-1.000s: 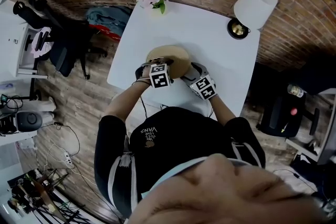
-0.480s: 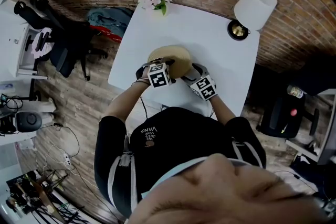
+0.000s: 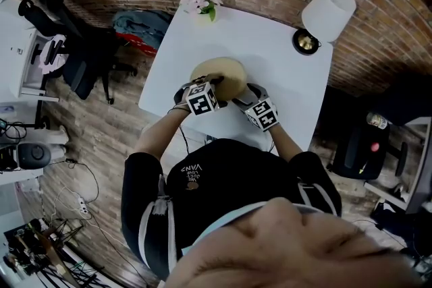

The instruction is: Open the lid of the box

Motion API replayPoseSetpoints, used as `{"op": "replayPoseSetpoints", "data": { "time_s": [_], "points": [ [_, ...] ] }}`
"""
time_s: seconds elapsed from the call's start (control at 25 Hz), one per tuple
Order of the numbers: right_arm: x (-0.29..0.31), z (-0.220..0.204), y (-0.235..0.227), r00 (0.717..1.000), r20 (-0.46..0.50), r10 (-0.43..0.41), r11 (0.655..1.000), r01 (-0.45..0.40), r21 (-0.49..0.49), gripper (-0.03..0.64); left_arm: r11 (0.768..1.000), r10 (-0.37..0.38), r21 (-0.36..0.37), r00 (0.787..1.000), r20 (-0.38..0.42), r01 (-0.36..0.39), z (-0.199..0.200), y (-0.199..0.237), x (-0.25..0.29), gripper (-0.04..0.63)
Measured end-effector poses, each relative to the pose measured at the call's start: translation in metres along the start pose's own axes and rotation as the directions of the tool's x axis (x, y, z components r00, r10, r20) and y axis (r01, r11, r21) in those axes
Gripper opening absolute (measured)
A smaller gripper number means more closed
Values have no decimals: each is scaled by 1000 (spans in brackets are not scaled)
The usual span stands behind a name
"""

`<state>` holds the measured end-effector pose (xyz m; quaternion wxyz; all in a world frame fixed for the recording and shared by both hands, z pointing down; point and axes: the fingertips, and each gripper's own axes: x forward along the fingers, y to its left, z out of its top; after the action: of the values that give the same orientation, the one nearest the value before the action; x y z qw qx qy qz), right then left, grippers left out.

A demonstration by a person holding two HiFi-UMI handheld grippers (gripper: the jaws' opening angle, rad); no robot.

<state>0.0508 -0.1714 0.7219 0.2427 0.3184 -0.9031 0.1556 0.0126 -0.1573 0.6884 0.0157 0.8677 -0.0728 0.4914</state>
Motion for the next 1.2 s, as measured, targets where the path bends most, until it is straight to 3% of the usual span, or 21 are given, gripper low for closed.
{"op": "replayPoseSetpoints", "data": {
  "time_s": [0.6,1.2],
  "points": [
    [-14,11,2,999,-9,-34,999,35,10,314,992,126,-52,979,162,-119,10,10,-29,373],
    [-47,36,-8,986,75,-149,979,136,152,313,967,232,-175,917,323,-183,15,20,-61,373]
  ]
}}
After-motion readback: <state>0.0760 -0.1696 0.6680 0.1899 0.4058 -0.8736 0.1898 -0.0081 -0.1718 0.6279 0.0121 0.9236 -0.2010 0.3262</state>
